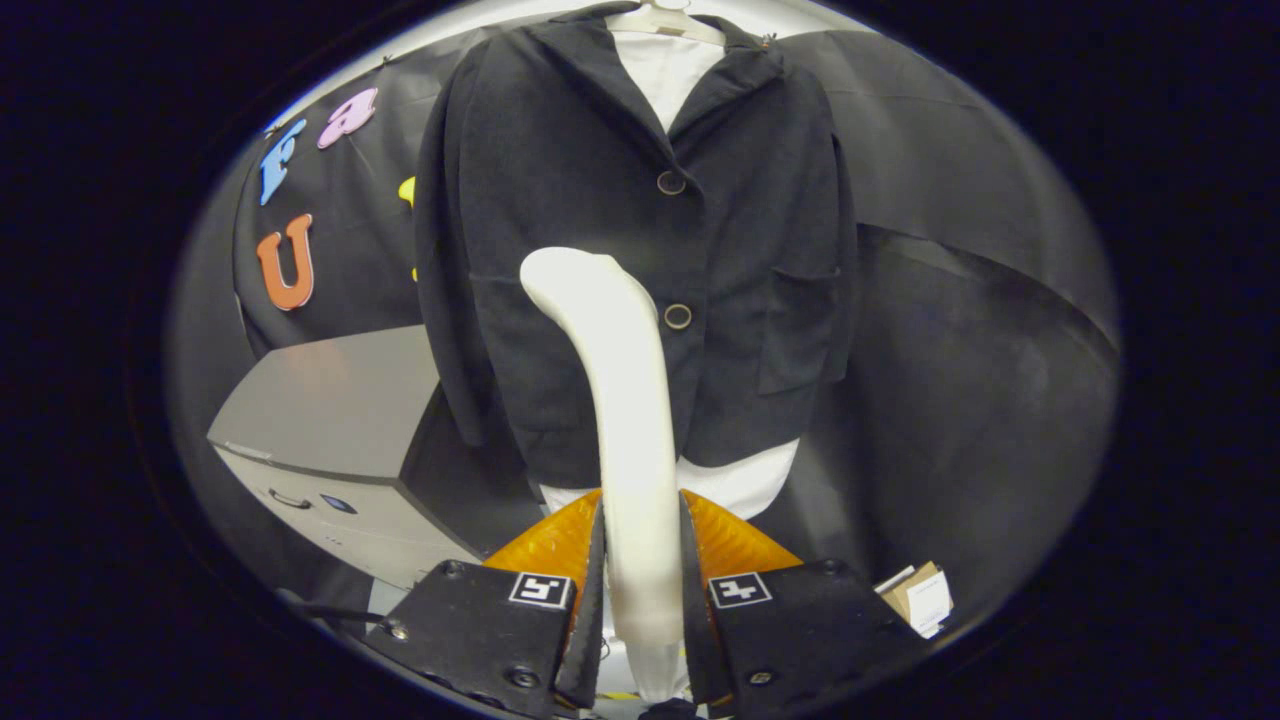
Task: Iron the clothes twice with a garment steamer, once on the left side and once on the right side.
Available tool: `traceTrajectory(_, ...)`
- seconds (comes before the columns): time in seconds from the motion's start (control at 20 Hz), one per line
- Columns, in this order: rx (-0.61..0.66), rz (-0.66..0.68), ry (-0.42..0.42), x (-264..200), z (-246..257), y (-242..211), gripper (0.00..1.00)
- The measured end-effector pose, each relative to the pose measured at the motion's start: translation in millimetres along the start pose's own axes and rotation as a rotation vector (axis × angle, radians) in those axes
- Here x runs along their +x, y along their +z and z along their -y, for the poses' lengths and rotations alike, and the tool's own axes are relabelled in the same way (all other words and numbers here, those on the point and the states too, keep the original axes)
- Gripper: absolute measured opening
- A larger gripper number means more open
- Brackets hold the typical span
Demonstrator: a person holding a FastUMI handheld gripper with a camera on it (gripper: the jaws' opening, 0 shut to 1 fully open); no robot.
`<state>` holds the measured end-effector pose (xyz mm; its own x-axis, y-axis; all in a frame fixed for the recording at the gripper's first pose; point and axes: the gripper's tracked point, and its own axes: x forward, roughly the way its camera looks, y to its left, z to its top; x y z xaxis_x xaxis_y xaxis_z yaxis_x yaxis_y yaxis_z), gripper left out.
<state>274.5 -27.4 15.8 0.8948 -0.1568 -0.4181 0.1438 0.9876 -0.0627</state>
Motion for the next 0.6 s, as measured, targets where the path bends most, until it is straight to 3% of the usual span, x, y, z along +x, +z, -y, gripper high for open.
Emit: traceTrajectory(0.6,0.01,-0.108,-0.015,23,1,-55,0.37)
